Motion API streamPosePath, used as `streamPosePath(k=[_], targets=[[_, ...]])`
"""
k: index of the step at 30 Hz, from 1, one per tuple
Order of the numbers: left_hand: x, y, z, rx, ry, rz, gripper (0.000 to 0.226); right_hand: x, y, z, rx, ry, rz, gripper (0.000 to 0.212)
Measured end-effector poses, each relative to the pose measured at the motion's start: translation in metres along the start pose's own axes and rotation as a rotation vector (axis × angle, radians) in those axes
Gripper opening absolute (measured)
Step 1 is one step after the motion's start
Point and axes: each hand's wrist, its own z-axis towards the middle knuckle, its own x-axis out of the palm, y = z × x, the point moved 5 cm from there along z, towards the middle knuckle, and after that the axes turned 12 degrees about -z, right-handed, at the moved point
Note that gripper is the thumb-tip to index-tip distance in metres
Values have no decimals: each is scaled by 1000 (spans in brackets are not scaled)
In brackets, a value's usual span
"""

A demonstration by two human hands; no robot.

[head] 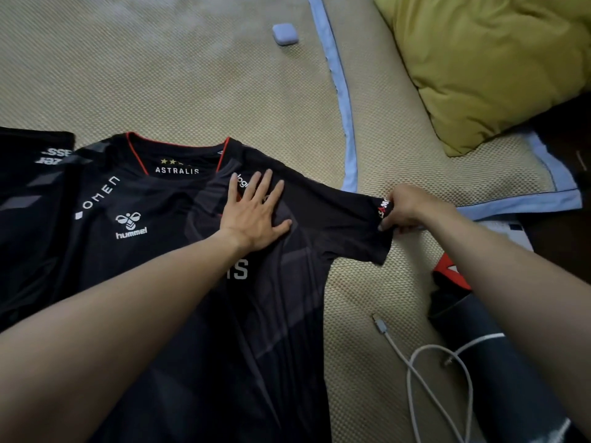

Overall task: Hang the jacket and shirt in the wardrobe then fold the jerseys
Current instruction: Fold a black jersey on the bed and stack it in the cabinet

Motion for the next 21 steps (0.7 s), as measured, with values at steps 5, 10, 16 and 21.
streamPosePath(k=[5,10,16,21], targets=[[-16,24,-19,40,-23,-123,77,-26,57,-22,140,-346,-391,61],[-34,98,-69,-33,-101,-70,73,-23,184,-47,-380,-527,-231,58],[-79,222,-144,-335,-295,-17,68,19,315,-70,-718,-410,-39,61],[-103,311,-202,-633,-202,-63,72,27,375,-85,-642,-567,-131,68]])
